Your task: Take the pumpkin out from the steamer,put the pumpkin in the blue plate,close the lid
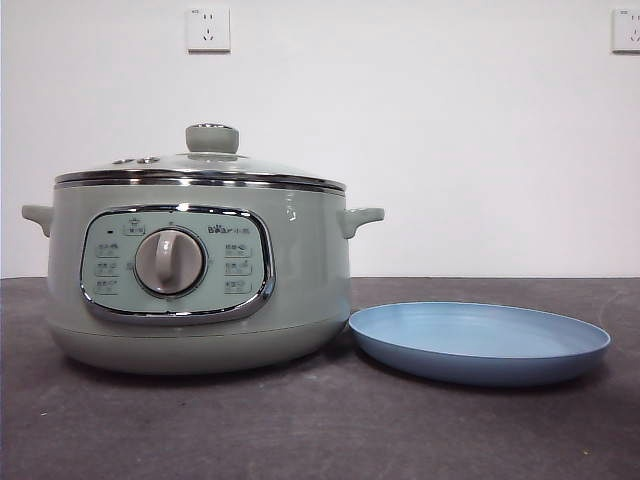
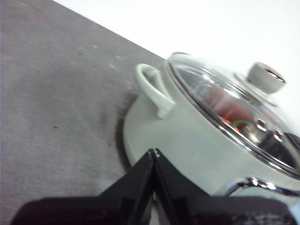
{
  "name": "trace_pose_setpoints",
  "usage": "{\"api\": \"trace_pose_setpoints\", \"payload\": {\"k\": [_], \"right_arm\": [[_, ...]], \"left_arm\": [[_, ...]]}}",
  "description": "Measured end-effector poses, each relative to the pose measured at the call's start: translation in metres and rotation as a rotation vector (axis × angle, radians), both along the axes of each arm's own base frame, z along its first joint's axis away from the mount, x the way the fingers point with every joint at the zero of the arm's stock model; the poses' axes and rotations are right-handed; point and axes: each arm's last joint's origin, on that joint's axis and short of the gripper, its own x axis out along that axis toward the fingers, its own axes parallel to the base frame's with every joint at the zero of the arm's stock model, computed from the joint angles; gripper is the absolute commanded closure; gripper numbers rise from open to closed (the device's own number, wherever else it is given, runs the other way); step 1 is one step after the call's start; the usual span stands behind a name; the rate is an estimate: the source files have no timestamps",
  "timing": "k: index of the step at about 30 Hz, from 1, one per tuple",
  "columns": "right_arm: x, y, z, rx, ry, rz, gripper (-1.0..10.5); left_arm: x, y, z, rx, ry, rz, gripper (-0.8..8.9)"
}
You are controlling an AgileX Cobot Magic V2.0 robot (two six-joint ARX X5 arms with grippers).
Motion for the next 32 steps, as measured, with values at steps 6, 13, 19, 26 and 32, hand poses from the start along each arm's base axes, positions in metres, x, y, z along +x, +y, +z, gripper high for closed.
{"api": "trace_pose_setpoints", "payload": {"k": [6,13,19,26,32], "right_arm": [[-0.006,-0.001,0.03,0.003,-0.01,-0.001,9.6],[-0.007,-0.001,0.078,-0.024,-0.024,0.003,9.6],[0.001,0.0,0.122,-0.102,-0.047,0.024,9.6],[0.019,0.003,0.17,-0.271,0.007,0.078,9.5],[0.039,0.008,0.202,-0.42,0.073,0.209,9.4]], "left_arm": [[-0.004,0.0,0.023,0.001,-0.025,-0.002,8.22],[-0.002,0.0,0.059,0.009,0.0,-0.004,8.22],[0.006,0.0,0.099,0.066,-0.02,-0.025,8.22],[0.019,-0.001,0.147,0.194,-0.025,-0.117,8.22],[0.036,-0.003,0.177,0.26,0.033,-0.238,8.17]]}}
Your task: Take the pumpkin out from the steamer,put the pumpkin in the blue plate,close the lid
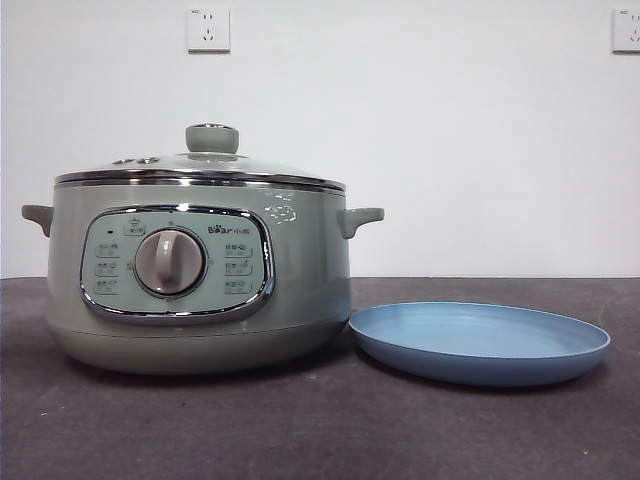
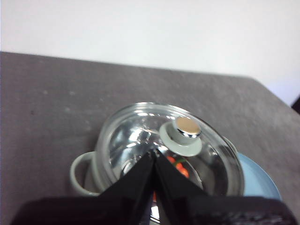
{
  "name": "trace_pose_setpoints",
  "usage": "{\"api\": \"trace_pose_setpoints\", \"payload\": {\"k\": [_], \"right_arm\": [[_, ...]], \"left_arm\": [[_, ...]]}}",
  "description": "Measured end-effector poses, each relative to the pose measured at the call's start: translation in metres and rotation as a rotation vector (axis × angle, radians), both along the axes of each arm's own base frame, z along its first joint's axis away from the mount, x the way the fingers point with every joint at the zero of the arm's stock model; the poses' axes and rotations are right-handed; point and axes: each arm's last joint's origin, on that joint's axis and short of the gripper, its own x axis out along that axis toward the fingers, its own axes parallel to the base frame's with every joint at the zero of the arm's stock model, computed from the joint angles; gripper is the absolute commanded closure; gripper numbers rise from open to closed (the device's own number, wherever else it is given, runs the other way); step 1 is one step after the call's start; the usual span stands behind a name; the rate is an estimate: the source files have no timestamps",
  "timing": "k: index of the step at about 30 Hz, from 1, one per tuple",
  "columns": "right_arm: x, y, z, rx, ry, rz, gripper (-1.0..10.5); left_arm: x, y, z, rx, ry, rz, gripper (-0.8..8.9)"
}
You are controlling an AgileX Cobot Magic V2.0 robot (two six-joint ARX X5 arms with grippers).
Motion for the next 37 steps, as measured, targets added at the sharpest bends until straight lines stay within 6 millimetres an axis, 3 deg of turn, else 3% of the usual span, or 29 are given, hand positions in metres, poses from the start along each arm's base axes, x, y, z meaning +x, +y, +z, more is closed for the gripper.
{"api": "trace_pose_setpoints", "payload": {"k": [3,4,7,9,16,22,29,37], "right_arm": [[0.011,0.002,0.011,-0.042,0.017,0.045,9.2],[0.014,0.003,0.014,-0.051,0.022,0.055,8.5],[0.022,0.004,0.019,-0.058,0.031,0.078,6.0],[0.027,0.005,0.02,-0.062,0.04,0.08,5.0],[0.035,0.006,0.015,-0.068,0.076,0.083,5.0],[0.035,0.006,0.015,-0.064,0.077,0.083,5.0],[0.034,0.009,0.015,-0.063,0.077,0.103,5.1],[0.033,0.012,0.015,-0.059,0.081,0.117,5.1]], "left_arm": [[0.009,0.0,0.012,0.024,0.027,-0.044,8.11],[0.013,0.0,0.015,0.033,0.036,-0.054,7.98],[0.02,0.0,0.02,0.05,0.056,-0.067,5.72],[0.024,-0.002,0.024,0.058,0.055,-0.081,4.28],[0.037,-0.012,0.027,0.063,0.069,-0.142,4.28],[0.064,-0.03,0.031,0.076,0.119,-0.218,4.28],[0.099,-0.07,0.037,0.156,0.161,-0.276,4.28],[0.132,-0.117,0.016,0.319,0.221,-0.265,4.29]]}}
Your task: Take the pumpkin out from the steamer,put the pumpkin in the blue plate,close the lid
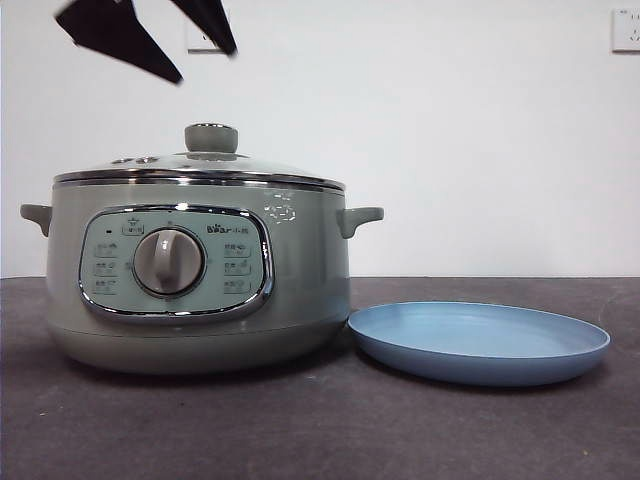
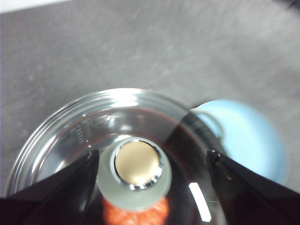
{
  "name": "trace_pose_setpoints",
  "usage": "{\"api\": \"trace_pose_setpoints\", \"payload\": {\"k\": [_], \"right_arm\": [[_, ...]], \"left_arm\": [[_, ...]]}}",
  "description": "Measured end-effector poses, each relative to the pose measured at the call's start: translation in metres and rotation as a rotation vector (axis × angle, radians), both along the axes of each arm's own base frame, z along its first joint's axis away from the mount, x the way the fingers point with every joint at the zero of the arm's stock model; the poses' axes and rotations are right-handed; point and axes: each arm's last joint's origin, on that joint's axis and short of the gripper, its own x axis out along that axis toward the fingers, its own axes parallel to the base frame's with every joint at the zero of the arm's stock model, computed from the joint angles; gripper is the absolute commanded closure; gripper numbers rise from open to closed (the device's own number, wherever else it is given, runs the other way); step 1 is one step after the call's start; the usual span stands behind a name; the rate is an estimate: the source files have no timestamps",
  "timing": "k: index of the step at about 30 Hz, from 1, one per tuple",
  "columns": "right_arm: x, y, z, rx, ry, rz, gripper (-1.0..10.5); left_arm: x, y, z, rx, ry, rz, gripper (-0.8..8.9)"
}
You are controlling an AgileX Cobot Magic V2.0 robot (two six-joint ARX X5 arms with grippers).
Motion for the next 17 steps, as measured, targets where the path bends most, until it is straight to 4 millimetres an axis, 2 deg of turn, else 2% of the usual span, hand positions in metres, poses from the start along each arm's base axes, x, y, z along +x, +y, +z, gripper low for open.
{"api": "trace_pose_setpoints", "payload": {"k": [4,8,17], "right_arm": [[-0.001,0.0,-0.001,-0.002,0.014,0.0,5.1],[-0.001,0.0,-0.002,-0.003,0.018,0.0,5.1],[-0.001,0.0,-0.002,-0.004,0.024,0.0,5.1]], "left_arm": [[0.011,-0.013,-0.019,0.069,0.037,0.005,4.3],[0.02,-0.018,-0.032,0.112,0.065,0.017,4.31],[0.024,-0.02,-0.039,0.127,0.083,0.012,4.41]]}}
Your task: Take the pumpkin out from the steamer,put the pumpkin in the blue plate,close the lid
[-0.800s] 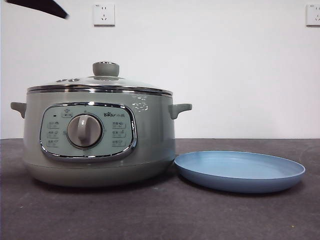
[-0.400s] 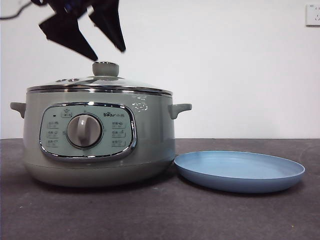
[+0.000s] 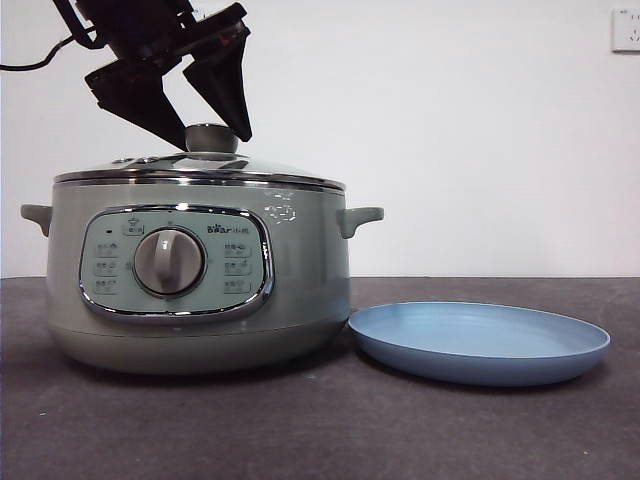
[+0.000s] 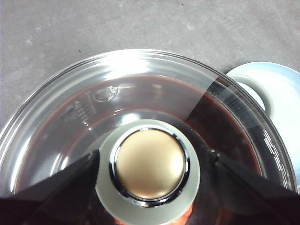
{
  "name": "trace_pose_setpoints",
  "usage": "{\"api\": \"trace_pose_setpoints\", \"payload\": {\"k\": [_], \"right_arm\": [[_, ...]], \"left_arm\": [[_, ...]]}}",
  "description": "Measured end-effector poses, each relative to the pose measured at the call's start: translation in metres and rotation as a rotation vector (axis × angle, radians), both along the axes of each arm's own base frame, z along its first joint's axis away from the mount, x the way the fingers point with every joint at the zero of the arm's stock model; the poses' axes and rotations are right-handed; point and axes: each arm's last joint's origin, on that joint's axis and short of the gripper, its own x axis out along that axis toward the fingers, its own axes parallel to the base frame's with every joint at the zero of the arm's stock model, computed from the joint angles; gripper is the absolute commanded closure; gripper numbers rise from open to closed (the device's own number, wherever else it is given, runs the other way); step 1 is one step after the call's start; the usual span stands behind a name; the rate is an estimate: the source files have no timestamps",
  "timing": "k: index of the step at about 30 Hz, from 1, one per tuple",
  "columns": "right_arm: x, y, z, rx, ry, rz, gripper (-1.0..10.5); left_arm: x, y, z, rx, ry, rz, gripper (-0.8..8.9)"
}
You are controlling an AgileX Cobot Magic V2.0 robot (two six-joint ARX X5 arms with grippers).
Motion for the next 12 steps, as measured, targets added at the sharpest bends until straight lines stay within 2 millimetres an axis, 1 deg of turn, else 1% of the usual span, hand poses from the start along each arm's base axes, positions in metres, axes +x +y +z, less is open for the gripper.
{"api": "trace_pose_setpoints", "payload": {"k": [1,2,6,12], "right_arm": [[0.0,0.0,0.0,0.0,0.0,0.0,5.1],[0.0,0.0,0.0,0.0,0.0,0.0,5.1],[0.0,0.0,0.0,0.0,0.0,0.0,5.1],[-0.0003,-0.0001,-0.0005,-0.001,0.006,0.0,5.1]], "left_arm": [[0.0,0.0,0.0,0.0,0.0,0.0,4.45],[0.0,0.0,0.0,0.0,0.0,0.0,4.82],[-0.0002,-0.0001,-0.0001,0.01,-0.004,-0.014,8.19],[-0.0001,0.0,-0.0002,0.025,-0.014,-0.024,8.22]]}}
